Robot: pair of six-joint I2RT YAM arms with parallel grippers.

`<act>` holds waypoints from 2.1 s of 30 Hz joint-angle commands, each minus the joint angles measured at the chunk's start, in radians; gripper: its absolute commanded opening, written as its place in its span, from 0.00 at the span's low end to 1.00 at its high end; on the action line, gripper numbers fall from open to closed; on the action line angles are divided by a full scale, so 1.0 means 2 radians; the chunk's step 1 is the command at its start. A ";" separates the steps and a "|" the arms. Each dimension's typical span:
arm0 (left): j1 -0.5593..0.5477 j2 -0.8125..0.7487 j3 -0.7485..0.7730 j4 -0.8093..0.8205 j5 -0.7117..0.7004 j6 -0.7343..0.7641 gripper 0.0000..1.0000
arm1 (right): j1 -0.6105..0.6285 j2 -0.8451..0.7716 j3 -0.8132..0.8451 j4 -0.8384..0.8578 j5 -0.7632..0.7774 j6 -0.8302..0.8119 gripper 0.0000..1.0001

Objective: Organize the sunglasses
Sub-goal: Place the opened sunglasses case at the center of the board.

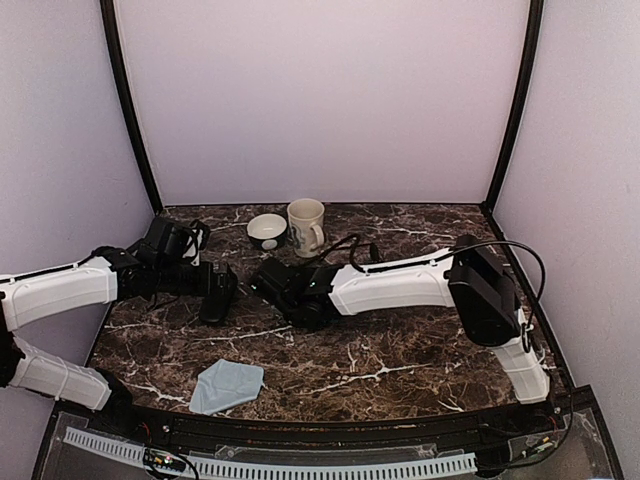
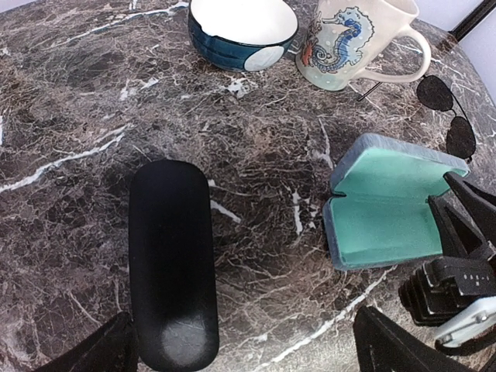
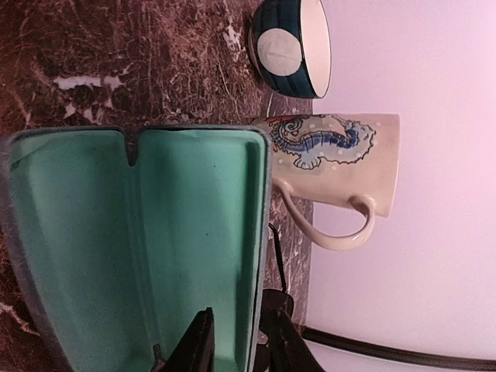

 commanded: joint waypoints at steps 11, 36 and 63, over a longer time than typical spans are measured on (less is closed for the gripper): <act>0.003 -0.035 -0.017 -0.011 -0.012 0.001 0.99 | 0.013 -0.056 -0.026 -0.007 -0.009 0.083 0.42; 0.003 -0.019 -0.012 0.018 0.013 0.003 0.98 | -0.103 -0.067 -0.048 0.002 -0.461 0.482 0.29; -0.031 -0.071 -0.066 -0.049 0.007 -0.031 0.94 | -0.021 -0.124 -0.109 0.016 -0.439 0.434 0.41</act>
